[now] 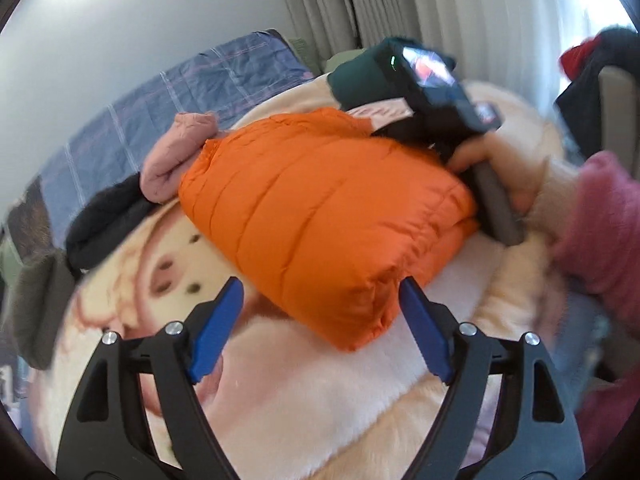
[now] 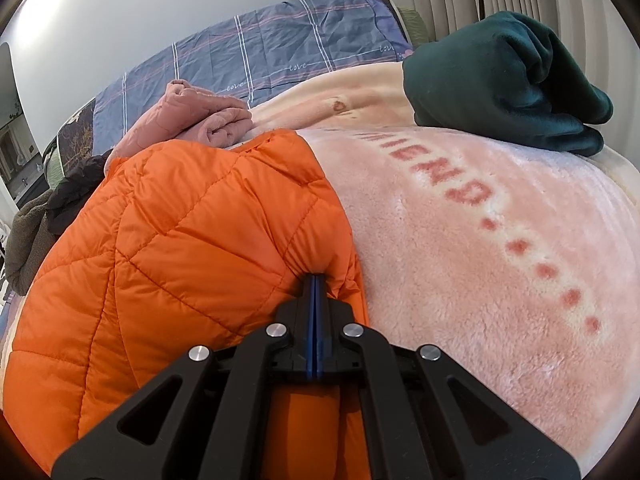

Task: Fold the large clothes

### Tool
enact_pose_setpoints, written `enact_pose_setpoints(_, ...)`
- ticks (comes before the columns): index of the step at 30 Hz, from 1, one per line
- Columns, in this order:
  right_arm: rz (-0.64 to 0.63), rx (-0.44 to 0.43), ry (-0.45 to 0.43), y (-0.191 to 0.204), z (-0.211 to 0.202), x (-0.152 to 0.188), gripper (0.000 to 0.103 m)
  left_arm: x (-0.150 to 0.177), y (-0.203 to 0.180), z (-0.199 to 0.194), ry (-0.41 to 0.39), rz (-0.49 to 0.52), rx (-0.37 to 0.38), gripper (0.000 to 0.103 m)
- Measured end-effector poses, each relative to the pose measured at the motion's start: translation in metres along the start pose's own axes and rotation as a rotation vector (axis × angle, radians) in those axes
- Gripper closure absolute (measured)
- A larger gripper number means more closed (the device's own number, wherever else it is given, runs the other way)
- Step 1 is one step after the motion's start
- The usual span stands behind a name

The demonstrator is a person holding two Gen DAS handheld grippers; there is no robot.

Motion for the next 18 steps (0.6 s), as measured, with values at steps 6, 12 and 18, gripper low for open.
enact_pose_setpoints(6, 0.013, -0.01, 0.005, -0.004, 0.001, 0.0, 0.103, -0.007, 0.012, 0.038, 0.044, -0.078, -0.139, 0.02)
enact_pose_setpoints(12, -0.032, -0.004, -0.001, 0.005, 0.001, 0.002, 0.103, 0.026, 0.04, 0.032, 0.108, -0.086, -0.203, 0.017)
enact_pose_setpoints(18, -0.013, -0.017, 0.0, 0.0, 0.001, 0.002, 0.103, 0.028, 0.03, 0.017, 0.124, -0.066, -0.135, 0.021)
Point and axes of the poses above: each gripper's, at about its wrist camera, not at the fingertips, and z roughly the way its jaws point, y to its left, x to its underside, the point moved 4 cm from there along z, roughly the way its jaws point, and after that the axes turned 5 degrees about x, right-handed, at the moved point
